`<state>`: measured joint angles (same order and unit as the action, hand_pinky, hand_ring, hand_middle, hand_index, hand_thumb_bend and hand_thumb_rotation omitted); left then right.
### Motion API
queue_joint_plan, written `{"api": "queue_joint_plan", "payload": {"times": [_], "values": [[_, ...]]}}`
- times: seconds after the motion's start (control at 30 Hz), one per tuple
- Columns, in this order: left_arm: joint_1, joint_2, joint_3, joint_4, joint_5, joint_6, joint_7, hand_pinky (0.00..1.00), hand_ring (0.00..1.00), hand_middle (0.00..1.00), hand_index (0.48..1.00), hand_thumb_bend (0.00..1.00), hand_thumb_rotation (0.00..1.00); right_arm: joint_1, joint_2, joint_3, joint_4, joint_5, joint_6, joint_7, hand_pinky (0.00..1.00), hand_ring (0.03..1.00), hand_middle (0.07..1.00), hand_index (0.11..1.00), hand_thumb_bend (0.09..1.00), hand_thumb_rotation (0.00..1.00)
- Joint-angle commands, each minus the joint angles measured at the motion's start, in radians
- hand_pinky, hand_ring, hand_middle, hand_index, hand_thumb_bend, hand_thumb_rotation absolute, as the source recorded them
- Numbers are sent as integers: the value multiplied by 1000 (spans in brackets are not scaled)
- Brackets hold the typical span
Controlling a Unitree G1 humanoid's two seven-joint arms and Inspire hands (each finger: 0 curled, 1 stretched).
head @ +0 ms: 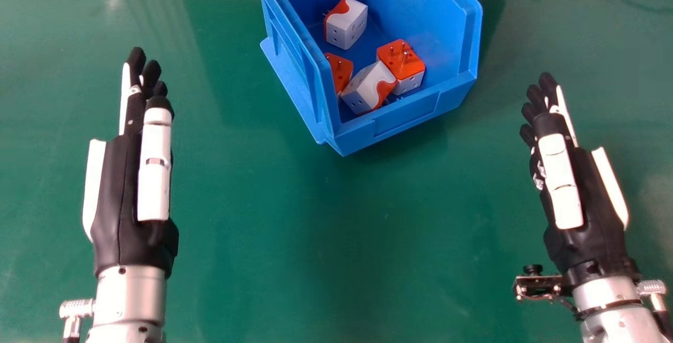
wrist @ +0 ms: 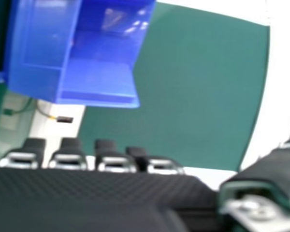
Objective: Pick all objects and put in blue box
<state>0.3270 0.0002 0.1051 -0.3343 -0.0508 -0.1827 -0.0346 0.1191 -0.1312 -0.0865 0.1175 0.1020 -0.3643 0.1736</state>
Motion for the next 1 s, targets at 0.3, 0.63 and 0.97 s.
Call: {"api": "queue_joint_plan", "payload": {"times": [0.3,0.63,0.97], "values": [[66,-8,26,46,-44,-104,-9,1000,1000,1000,1000,0,1000,-36,8,-37,-11,-10,-49,-53,1000,1000,1000,1000,222,1000],[80,-14,27,35,-60,-79,-8,1000,1000,1000,1000,0,1000,-40,-13,-64,-25,-23,-24,-66,1000,1000,1000,1000,234,1000],[63,-13,66,79,-79,-114,9,1000,1000,1000,1000,0,1000,-10,-13,-70,-49,-61,-14,-94,1000,1000,1000,1000,190,1000]]}}
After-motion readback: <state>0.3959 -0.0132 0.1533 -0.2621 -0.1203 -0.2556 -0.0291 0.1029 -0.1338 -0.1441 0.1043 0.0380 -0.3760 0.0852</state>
